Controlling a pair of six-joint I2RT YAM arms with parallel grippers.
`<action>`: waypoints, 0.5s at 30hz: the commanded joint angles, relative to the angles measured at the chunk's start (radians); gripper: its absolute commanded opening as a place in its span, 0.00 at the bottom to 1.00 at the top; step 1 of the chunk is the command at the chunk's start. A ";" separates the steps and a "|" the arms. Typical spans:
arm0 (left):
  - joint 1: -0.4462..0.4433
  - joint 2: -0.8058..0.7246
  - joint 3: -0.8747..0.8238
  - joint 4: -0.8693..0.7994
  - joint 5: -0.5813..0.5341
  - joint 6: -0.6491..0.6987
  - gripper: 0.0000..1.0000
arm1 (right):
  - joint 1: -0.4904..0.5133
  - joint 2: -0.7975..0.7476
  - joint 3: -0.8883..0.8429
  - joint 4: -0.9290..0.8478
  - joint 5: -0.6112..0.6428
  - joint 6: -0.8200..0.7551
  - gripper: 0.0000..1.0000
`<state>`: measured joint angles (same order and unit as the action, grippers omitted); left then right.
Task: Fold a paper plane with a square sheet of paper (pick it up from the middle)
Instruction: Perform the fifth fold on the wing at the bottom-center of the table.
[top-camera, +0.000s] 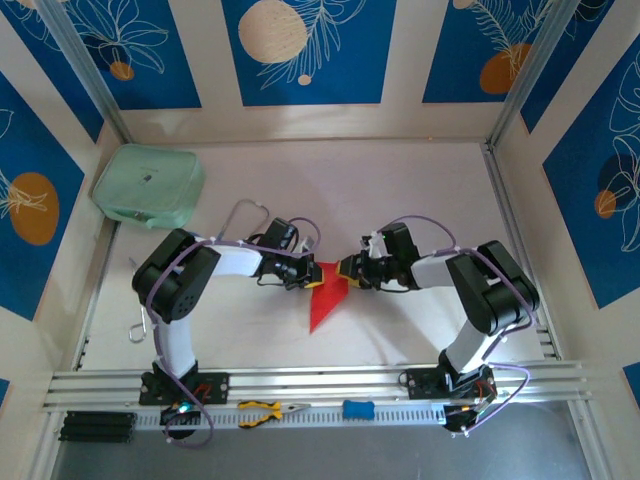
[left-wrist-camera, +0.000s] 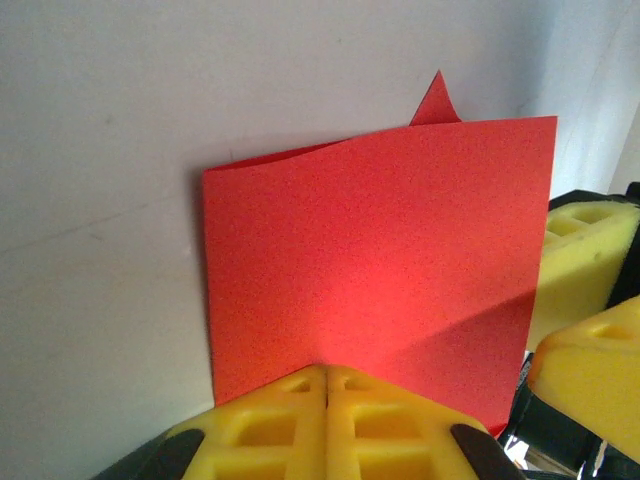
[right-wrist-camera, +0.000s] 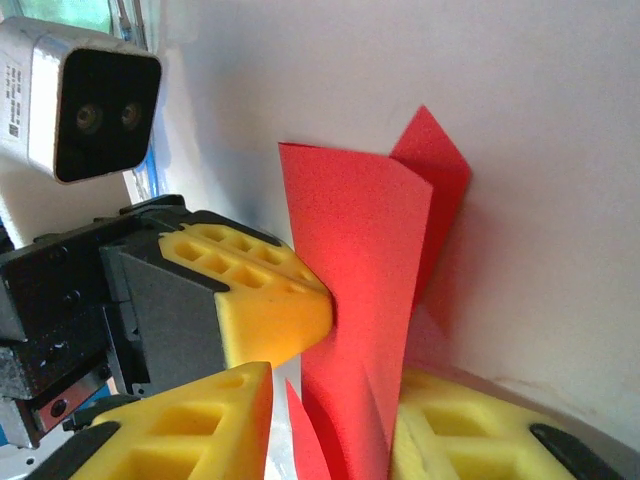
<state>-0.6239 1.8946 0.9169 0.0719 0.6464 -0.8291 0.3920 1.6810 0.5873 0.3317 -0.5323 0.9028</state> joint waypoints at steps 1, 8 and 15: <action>-0.002 0.018 -0.026 -0.038 -0.001 0.017 0.08 | -0.005 0.026 0.028 -0.034 -0.045 -0.043 0.31; -0.003 0.004 -0.024 -0.042 0.004 0.021 0.09 | -0.005 0.056 0.045 -0.049 -0.059 -0.055 0.24; -0.002 -0.063 -0.028 -0.038 0.006 0.036 0.18 | -0.002 0.032 0.037 -0.074 -0.031 -0.031 0.07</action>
<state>-0.6243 1.8786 0.9112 0.0696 0.6472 -0.8234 0.3920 1.7256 0.6136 0.2916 -0.5571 0.8650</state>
